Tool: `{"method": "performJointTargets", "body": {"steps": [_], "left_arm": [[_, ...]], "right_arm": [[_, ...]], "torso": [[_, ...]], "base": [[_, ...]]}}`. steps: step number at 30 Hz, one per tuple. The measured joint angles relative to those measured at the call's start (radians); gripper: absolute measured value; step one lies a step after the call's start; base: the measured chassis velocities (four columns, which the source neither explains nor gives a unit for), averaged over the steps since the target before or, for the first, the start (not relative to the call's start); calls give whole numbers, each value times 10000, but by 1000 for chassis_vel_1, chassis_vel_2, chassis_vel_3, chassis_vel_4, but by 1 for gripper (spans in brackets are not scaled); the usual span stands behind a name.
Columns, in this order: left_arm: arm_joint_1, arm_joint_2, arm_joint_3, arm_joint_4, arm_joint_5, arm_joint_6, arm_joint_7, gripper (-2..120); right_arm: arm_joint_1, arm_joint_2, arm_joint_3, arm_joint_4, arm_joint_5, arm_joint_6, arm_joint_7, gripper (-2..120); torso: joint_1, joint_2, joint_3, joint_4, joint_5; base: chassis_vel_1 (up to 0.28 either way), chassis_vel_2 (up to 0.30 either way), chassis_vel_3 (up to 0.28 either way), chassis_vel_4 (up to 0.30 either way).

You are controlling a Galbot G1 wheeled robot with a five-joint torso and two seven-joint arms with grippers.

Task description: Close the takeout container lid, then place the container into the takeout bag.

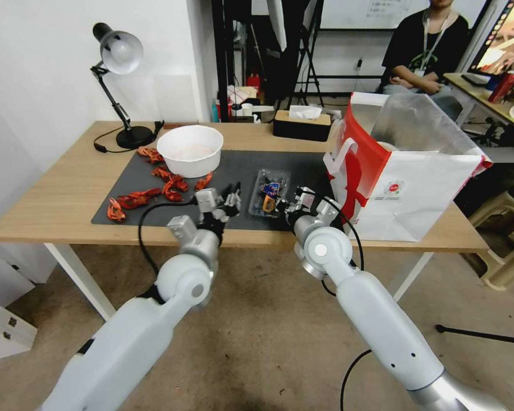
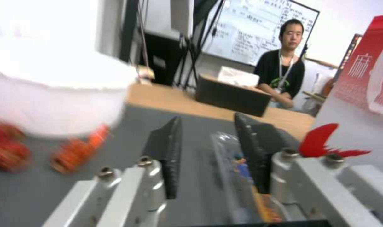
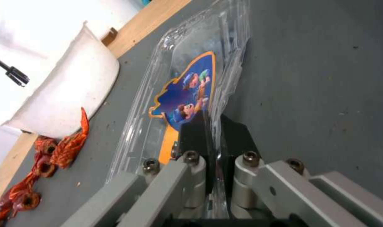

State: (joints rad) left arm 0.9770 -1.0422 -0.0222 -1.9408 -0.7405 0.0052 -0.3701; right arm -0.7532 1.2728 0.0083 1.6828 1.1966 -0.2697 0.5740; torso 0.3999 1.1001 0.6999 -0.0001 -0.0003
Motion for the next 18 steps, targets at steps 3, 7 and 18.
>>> {"method": "performJointTargets", "body": {"steps": [3, 7, 18], "left_arm": [[900, 339, -783, -419, 1439, 159, 244, 54], [1479, 571, -1195, -675, 2094, 229, 224, 66], [3333, 695, -2614, -1017, 3092, -254, 112, 99]], "right_arm": [[0, 20, -10, 10, -55, 0, 1, 0], [0, 37, -1, 11, -81, 1, -4, 0], [-75, 42, 36, 74, -221, 5, -39, 0]], "torso": [[0, 0, 1, 2, 1], [-1, 0, 1, 2, 3], [0, 0, 1, 0, 2]], "base": [[0, 0, 0, 0], [0, 0, 0, 0], [0, 0, 0, 0]]}}
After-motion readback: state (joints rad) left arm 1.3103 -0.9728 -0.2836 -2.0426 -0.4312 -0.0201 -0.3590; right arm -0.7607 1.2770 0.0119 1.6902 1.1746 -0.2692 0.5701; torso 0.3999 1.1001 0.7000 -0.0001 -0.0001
